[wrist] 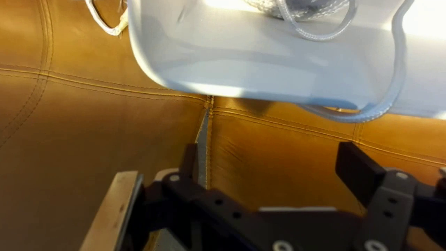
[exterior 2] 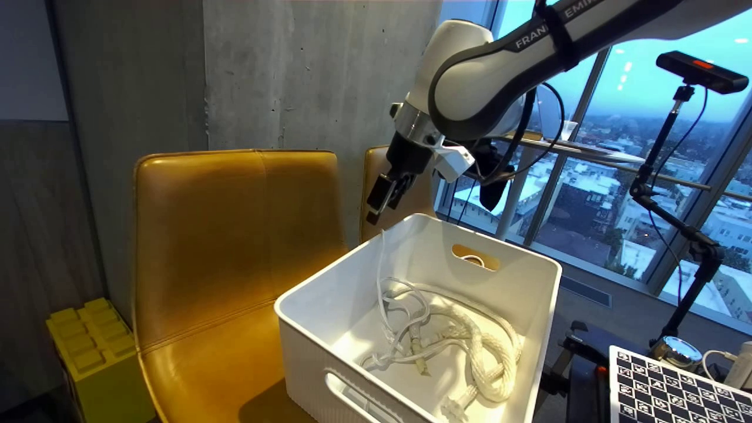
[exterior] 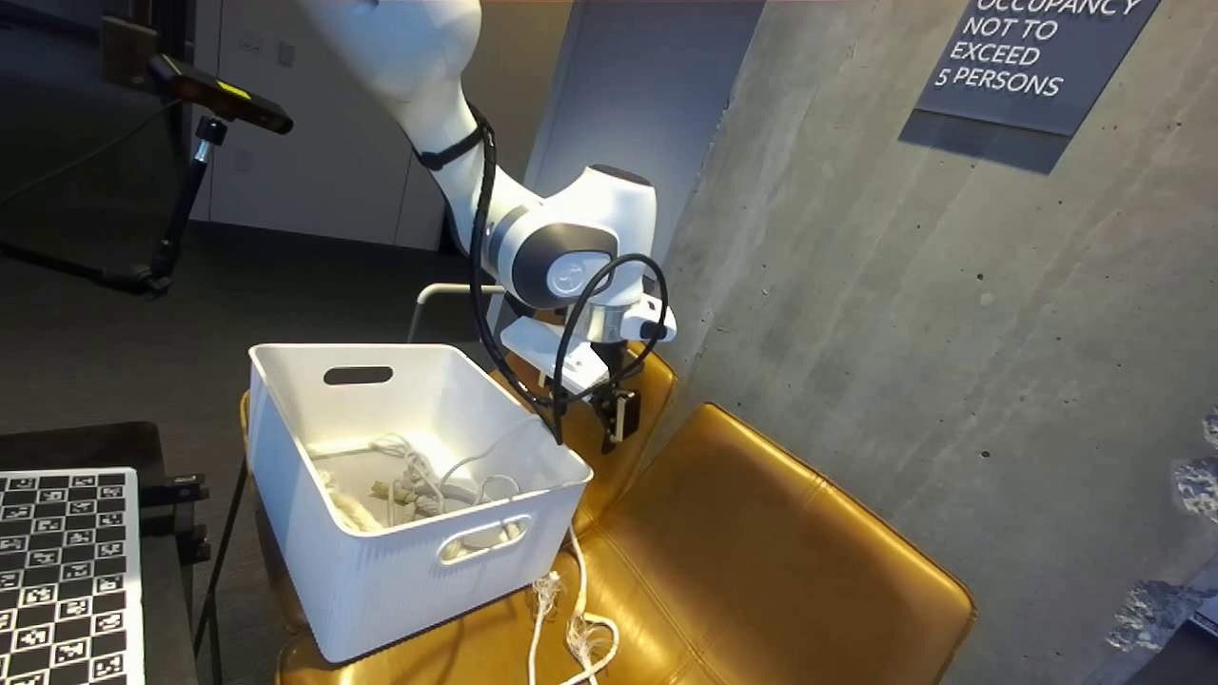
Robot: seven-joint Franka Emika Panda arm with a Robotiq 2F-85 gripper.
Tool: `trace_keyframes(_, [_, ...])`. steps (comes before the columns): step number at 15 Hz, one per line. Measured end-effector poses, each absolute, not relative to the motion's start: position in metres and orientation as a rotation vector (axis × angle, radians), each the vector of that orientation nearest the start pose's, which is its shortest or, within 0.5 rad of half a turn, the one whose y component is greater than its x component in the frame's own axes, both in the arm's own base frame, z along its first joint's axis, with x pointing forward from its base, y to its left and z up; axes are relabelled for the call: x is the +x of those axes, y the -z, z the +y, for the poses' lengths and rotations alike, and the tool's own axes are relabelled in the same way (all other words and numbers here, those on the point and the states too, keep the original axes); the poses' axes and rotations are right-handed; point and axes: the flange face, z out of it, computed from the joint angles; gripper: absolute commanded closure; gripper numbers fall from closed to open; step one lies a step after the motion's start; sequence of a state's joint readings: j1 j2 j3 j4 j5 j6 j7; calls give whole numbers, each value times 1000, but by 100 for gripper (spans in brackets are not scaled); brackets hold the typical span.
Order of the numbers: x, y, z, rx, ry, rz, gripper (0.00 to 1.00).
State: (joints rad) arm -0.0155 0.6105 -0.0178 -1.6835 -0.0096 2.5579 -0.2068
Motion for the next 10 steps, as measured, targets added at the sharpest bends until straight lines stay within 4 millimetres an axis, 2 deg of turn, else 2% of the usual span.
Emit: trace_keyframes(10, [713, -241, 14, -3148, 364, -255, 0])
